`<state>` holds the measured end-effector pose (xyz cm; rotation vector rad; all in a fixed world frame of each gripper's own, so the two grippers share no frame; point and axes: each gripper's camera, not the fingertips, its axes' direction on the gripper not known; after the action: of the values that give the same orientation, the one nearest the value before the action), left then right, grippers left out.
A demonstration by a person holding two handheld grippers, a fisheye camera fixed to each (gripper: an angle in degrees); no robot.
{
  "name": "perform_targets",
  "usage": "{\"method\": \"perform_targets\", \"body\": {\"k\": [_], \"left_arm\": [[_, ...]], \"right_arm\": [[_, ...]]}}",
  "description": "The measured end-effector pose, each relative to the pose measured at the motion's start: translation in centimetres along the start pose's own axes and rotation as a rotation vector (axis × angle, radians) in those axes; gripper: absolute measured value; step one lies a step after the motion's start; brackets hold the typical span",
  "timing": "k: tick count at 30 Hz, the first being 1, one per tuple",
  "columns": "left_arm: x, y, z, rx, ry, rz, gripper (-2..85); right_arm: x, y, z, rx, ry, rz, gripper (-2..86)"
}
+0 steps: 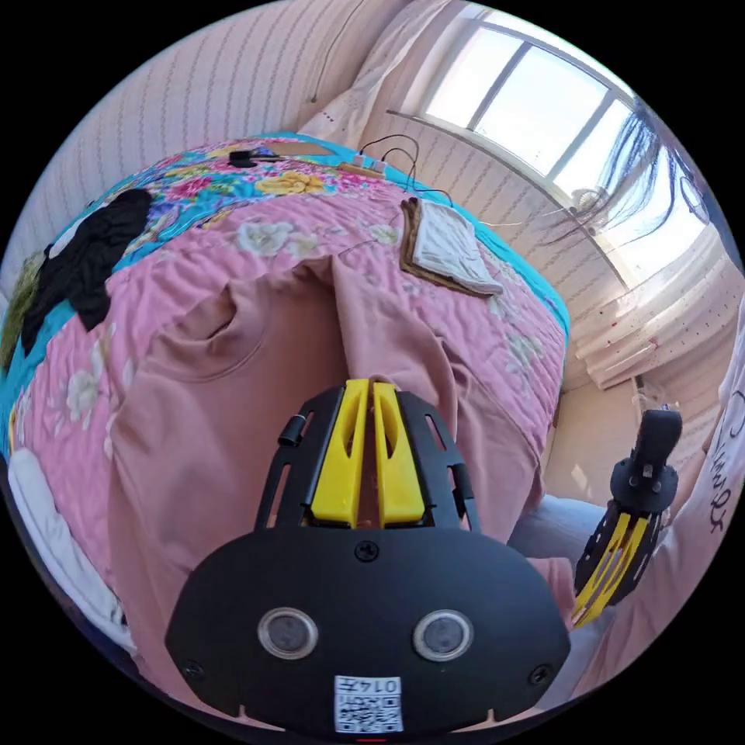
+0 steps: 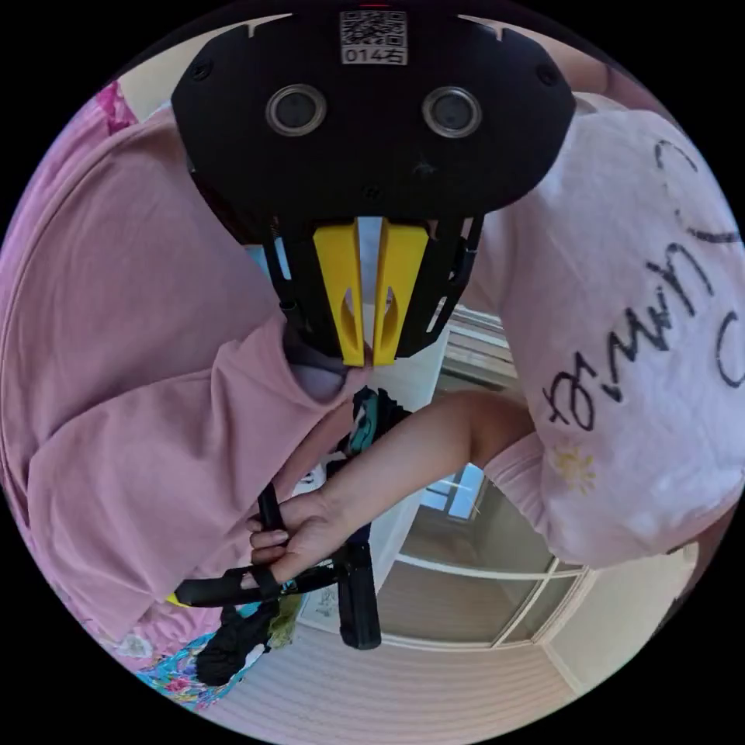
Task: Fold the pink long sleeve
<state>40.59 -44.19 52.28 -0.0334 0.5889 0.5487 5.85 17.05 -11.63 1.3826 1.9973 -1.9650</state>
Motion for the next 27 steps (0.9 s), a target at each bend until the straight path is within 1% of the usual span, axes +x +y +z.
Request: {"method": "perform_targets", "body": {"k": [1,3,5,7,10,13,15,17,19,20,22,23,24,25,26,27], "left_arm": [[-1.6,1.3,0.3,-0.011,-0.039,-0.051,-1.0],[-4.4,3.2,0.8,-0.025,-0.089,-0.175,-1.0],[-6.0,3.8,0.5,-0.022,-0.078,-0.244,-1.0],[-6.9,3.9,-0.1,0.005,-0.059,-0.264,-1.0],[-7.5,2.6,-0.4,0.007,-0.052,-0.234,-1.0],[-8.1,0.0,-0.4,0.02,-0.01,-0.197,-0.8],[-8.4,-2.8,-0.1,0.051,0.038,-0.153,-0.3],[-8.4,-5.3,0.4,0.065,0.058,-0.118,0.6],[-8.2,-8.2,1.0,0.072,0.071,-0.075,2.5],[-8.2,-10.0,1.5,0.075,0.08,-0.06,3.9],[-8.3,-12.7,2.5,0.064,0.109,-0.055,6.0],[-8.4,-14.2,3.3,0.05,0.119,-0.051,7.0],[-8.4,-14.8,3.7,0.042,0.116,-0.048,7.2],[-8.5,-15.9,4.8,0.012,0.107,-0.041,7.4],[-8.6,-16.7,6.1,-0.044,0.098,-0.04,7.3],[-9.0,-17.2,7.2,-0.099,0.104,-0.063,6.3]], "right_arm": [[0.0,-0.7,2.2,-0.079,0.088,-0.022,1.8],[0.2,-1.5,5.1,-0.159,0.21,-0.037,2.3],[0.9,-1.9,7.7,-0.257,0.27,-0.018,3.0],[1.6,-1.6,10.3,-0.388,0.257,0.016,4.2],[1.5,-0.2,11.7,-0.502,0.189,0.015,5.4],[1.6,1.3,12.0,-0.61,0.129,0.009,5.9],[1.7,1.7,11.6,-0.636,0.082,0.002,5.9],[1.9,1.3,10.1,-0.604,0.106,-0.026,6.0],[3.3,-1.2,5.7,-0.415,0.305,-0.01,6.0],[3.8,-2.0,4.2,-0.344,0.359,0.011,6.0],[5.7,-4.7,-2.2,-0.017,0.561,0.092,6.1],[6.1,-5.1,-3.7,0.067,0.614,0.113,6.2],[6.9,-5.8,-5.8,0.196,0.721,0.152,6.2],[7.9,-6.5,-7.0,0.258,0.81,0.197,6.3],[8.6,-6.9,-7.1,0.266,0.843,0.221,6.3],[10.2,-7.7,-7.0,0.232,0.87,0.27,6.3]]}}
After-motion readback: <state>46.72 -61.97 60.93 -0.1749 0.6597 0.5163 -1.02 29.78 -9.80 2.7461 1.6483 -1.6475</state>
